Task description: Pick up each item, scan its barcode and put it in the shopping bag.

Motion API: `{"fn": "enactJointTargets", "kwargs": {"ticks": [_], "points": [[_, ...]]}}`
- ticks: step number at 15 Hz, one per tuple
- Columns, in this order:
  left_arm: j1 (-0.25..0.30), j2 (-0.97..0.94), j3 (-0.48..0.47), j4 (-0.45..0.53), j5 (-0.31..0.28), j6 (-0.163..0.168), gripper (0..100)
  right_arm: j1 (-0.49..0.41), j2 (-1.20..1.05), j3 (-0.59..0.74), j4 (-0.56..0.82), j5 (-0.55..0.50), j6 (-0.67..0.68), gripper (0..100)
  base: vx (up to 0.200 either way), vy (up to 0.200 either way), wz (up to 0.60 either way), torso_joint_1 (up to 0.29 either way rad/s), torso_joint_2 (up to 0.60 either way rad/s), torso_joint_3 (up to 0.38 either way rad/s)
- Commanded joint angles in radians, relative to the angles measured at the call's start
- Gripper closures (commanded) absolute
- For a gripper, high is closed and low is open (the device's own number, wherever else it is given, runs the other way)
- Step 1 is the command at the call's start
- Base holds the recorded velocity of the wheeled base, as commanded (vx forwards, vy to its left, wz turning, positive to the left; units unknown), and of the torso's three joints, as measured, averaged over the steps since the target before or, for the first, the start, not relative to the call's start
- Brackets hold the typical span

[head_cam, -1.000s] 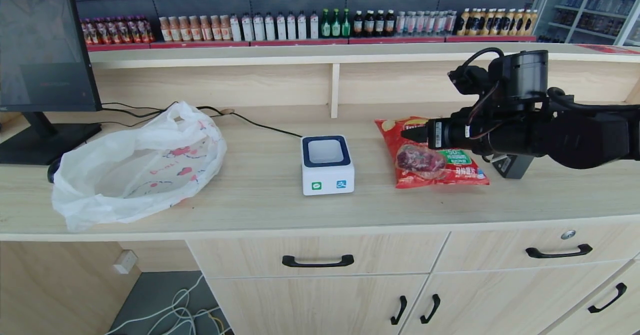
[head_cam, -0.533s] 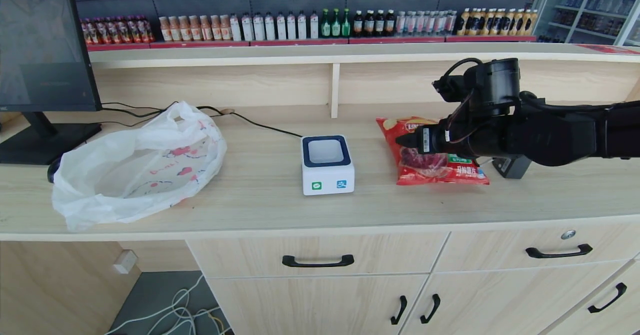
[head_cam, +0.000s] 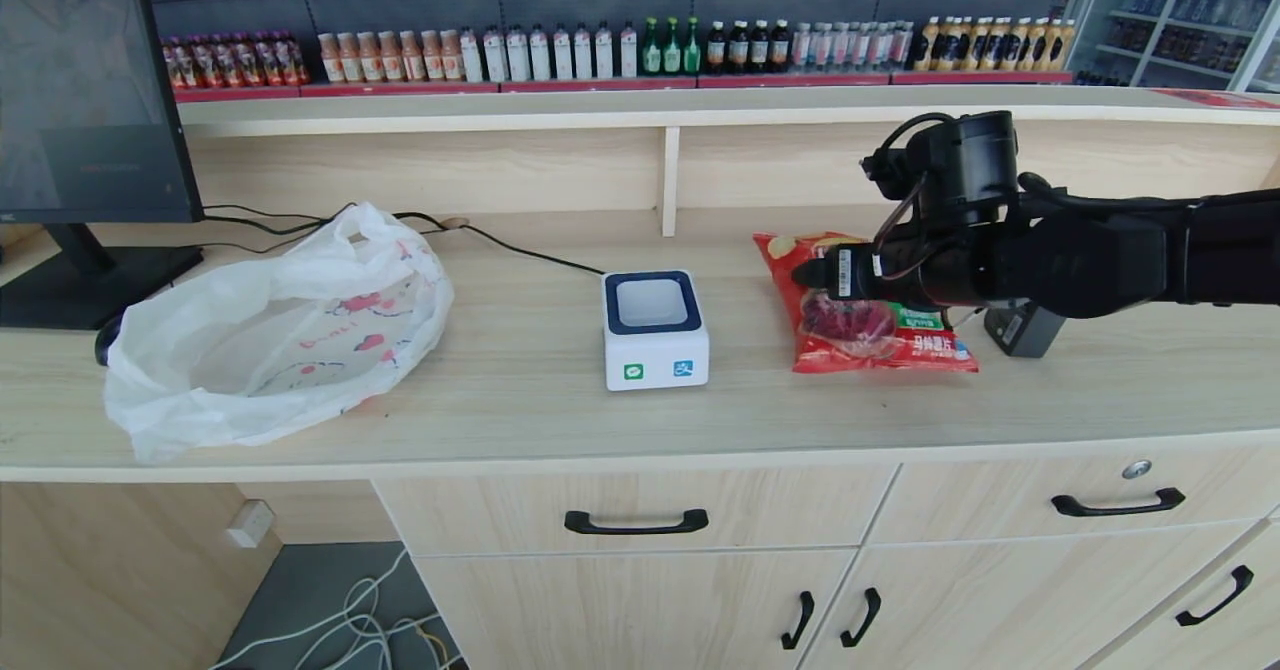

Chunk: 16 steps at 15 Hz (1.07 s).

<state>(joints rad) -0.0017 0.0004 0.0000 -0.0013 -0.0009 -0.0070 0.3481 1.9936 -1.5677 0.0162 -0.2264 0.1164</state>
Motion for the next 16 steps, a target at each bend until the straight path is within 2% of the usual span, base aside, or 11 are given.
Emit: {"fn": "enactJointTargets", "kwargs": {"ticks": [1,6,11,12,16], "points": [[0.0,0.0,0.0,0.0,-0.001,0.001,0,0.0,0.024,-0.005,0.005,0.002,0.0,0,0.0,0.0,0.0,0.0,0.0,0.0],[0.0,0.0,0.0,0.0,-0.001,0.001,0,-0.006,0.076,-0.069,0.001,0.002,-0.001,0,0.0,0.0,0.0,0.0,0.0,0.0],[0.0,0.0,0.0,0.0,-0.001,0.001,0,-0.003,0.062,-0.041,0.002,0.002,0.012,0,0.0,0.0,0.0,0.0,0.0,0.0],[0.0,0.0,0.0,0.0,-0.001,-0.001,0,-0.003,0.054,-0.029,0.004,0.002,0.016,100,0.0,0.0,0.0,0.0,0.0,0.0],[0.0,0.0,0.0,0.0,-0.001,0.001,0,-0.003,0.033,-0.02,-0.001,0.004,0.035,100,0.0,0.0,0.0,0.0,0.0,0.0]]}}
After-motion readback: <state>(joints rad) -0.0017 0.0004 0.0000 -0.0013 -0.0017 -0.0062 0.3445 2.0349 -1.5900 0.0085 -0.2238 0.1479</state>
